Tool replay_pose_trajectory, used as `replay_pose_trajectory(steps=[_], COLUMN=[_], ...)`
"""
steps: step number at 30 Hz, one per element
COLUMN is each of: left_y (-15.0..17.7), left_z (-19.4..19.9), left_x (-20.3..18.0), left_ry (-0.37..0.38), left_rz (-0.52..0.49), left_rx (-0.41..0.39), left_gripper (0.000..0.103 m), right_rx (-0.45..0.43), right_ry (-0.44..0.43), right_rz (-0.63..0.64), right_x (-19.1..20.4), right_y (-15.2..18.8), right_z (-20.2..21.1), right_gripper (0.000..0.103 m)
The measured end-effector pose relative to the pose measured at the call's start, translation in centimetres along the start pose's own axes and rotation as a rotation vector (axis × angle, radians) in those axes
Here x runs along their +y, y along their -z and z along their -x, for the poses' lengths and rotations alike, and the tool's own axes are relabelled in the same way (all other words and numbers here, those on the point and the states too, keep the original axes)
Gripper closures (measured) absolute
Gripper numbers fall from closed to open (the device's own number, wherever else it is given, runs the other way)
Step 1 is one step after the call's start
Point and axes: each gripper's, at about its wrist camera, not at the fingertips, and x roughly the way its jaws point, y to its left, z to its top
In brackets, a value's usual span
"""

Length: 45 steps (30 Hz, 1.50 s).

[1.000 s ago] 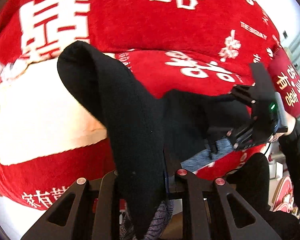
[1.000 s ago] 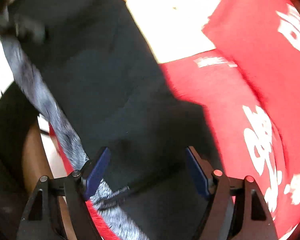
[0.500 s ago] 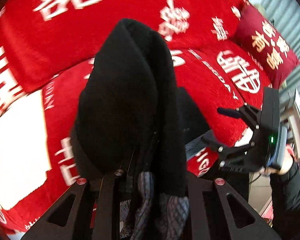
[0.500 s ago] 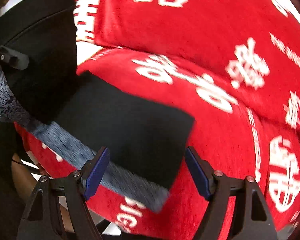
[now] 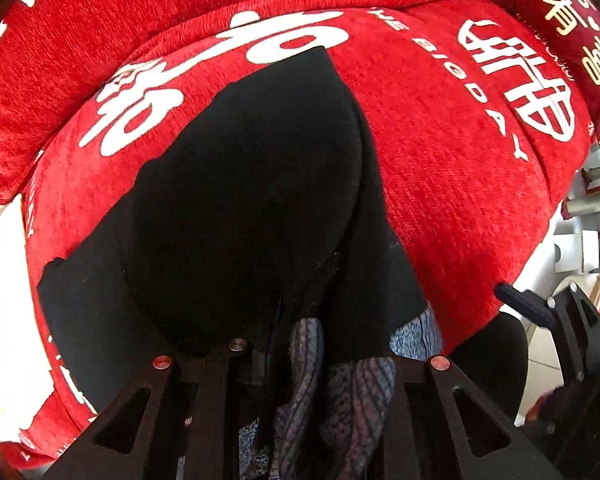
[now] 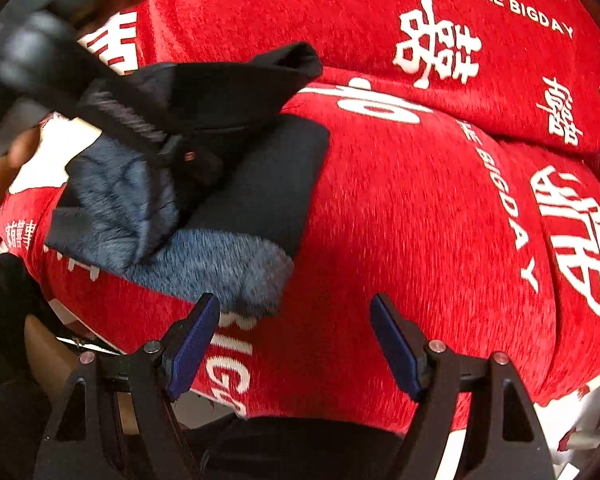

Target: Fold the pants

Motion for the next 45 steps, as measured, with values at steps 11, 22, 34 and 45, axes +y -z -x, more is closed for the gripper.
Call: replay_pose_trajectory(steps=[11,22,34,45], left_y=[3.3,10.2,13.5,7.8], left_z=[7.5,6.4,-0.7,2.0], left_x=[0.4,11.4,15.6,17.8], left_ry=[0.263,0.054,0.129,-0.061], left_rz=[-0.003,0.246,0.424,0.468], left_rx=[-0.16,-0.264,-0.187,-0.281], left_gripper=[0.04,0.0,0.0,0.0], right_rx=[-0.045,-0.164,0.06,-0.243], right_ry=[0.014,-0.044,-0.186,-0.107], right_rz=[-0.043,0.1,-0.263,-0.055], right_x=[0.1,5.7,1.8,5.8], right_y=[0.8,-2.1,-1.4,-11.3], right_z=[2.7,5.5,-3.7,1.8], right_gripper=[0.023,0.021,0.015,0.012])
